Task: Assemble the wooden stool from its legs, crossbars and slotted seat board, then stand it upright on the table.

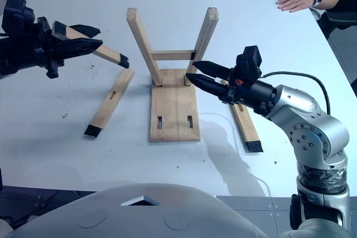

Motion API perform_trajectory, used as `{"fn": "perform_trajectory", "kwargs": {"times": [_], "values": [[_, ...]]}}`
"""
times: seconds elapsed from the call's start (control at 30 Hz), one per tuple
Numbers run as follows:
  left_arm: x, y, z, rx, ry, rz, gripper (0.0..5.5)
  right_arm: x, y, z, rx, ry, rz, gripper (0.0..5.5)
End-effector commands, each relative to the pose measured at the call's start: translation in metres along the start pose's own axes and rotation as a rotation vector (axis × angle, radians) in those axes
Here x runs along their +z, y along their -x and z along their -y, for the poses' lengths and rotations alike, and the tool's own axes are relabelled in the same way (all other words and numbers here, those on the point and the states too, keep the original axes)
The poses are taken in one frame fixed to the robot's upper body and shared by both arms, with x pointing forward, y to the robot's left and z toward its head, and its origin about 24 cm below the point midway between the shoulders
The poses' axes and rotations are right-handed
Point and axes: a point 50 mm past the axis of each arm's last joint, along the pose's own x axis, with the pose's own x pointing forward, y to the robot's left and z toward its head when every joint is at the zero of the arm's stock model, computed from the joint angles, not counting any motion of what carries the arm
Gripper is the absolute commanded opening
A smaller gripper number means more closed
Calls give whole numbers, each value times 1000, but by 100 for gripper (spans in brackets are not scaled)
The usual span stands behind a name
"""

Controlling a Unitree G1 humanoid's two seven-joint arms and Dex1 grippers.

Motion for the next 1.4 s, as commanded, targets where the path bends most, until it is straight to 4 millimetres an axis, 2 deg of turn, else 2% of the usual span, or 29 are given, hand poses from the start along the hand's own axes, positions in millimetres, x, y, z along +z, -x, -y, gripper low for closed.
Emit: {"fn": "perform_trajectory", "kwargs": {"times": [0.03,0.2,0.37,0.5,0.63,0.8,0.9,1.07,1.4], "values": [[-39,13,-10,30,-108,-216,133,-5,3,-3,-42,30,-13,194],[-81,37,-17,38,-260,-491,133,-12,1,-4,-53,62,-46,194],[-94,41,-3,-62,-227,-527,133,-18,0,-7,-54,90,-81,194],[-90,38,18,-171,-131,-487,133,-19,0,-6,-59,104,-91,194],[-75,35,21,-186,-83,-424,133,-20,1,-5,-67,113,-98,194],[-56,31,5,-120,-171,-402,133,-22,1,-4,-75,126,-118,194],[-50,21,-3,-108,-207,-372,133,-24,0,-3,-78,130,-123,194],[-60,-1,-8,-144,-199,-361,133,-28,-4,-2,-68,139,-140,194],[-75,-3,-8,-175,-176,-402,133,-30,-6,-3,-58,143,-152,194]]}}
